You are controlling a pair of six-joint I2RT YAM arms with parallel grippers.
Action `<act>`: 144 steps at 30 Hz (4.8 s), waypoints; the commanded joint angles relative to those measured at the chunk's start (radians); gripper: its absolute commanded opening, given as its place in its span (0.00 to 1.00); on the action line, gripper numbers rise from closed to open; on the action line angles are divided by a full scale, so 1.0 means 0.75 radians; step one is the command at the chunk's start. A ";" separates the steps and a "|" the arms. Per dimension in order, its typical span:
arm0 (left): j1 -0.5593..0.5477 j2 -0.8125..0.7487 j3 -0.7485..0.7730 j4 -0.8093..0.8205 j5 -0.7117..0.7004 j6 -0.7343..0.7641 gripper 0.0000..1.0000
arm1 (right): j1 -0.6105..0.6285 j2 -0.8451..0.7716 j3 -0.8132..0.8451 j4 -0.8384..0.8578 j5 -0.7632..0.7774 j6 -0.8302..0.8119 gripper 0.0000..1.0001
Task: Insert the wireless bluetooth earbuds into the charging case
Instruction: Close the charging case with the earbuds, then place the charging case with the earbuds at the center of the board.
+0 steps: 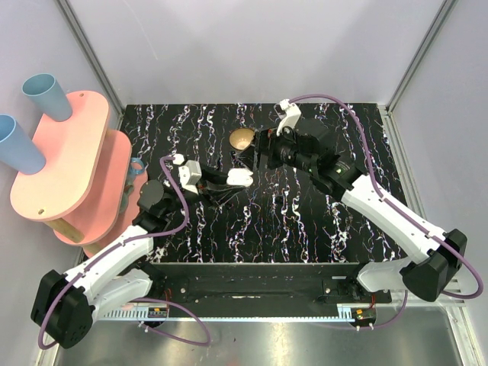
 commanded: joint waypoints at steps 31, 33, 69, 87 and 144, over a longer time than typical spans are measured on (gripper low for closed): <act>-0.007 -0.034 0.000 0.014 -0.142 0.047 0.00 | 0.004 -0.062 -0.077 0.016 -0.220 -0.106 1.00; -0.007 -0.034 -0.002 0.016 -0.155 0.049 0.00 | 0.004 -0.064 -0.081 0.016 -0.232 -0.110 1.00; 0.016 0.612 0.507 -0.679 -0.222 -0.454 0.00 | -0.028 -0.281 -0.253 -0.076 0.678 0.150 1.00; 0.016 1.076 0.517 -0.131 -0.288 -0.863 0.01 | -0.037 -0.451 -0.423 0.188 0.627 0.181 1.00; 0.053 1.308 0.583 -0.517 -0.574 -0.888 0.43 | -0.039 -0.424 -0.427 0.104 0.555 0.201 1.00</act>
